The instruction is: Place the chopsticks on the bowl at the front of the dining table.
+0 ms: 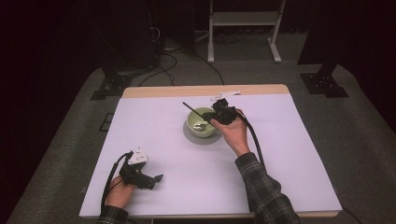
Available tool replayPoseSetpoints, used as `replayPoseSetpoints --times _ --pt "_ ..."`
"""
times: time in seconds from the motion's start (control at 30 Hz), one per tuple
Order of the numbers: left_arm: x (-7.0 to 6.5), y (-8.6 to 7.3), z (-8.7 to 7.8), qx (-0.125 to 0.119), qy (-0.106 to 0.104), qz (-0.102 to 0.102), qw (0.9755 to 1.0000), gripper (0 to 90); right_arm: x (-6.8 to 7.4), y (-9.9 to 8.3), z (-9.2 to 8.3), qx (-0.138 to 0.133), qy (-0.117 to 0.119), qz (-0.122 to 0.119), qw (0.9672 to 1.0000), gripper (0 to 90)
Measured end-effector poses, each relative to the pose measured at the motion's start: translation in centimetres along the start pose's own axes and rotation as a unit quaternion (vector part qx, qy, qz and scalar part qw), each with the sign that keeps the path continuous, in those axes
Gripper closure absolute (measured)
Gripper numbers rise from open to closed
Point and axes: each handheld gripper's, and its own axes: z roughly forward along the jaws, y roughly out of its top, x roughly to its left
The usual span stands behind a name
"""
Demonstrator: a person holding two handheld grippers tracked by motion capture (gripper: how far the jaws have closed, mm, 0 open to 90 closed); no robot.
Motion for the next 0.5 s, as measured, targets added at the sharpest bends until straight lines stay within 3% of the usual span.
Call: replayPoseSetpoints --times 0.5 --pt "0.0 0.0 0.0 0.0 0.0 0.0 1.0 0.0 0.9 1.1 2.7 0.015 0.002 0.002 0.9999 85.6"
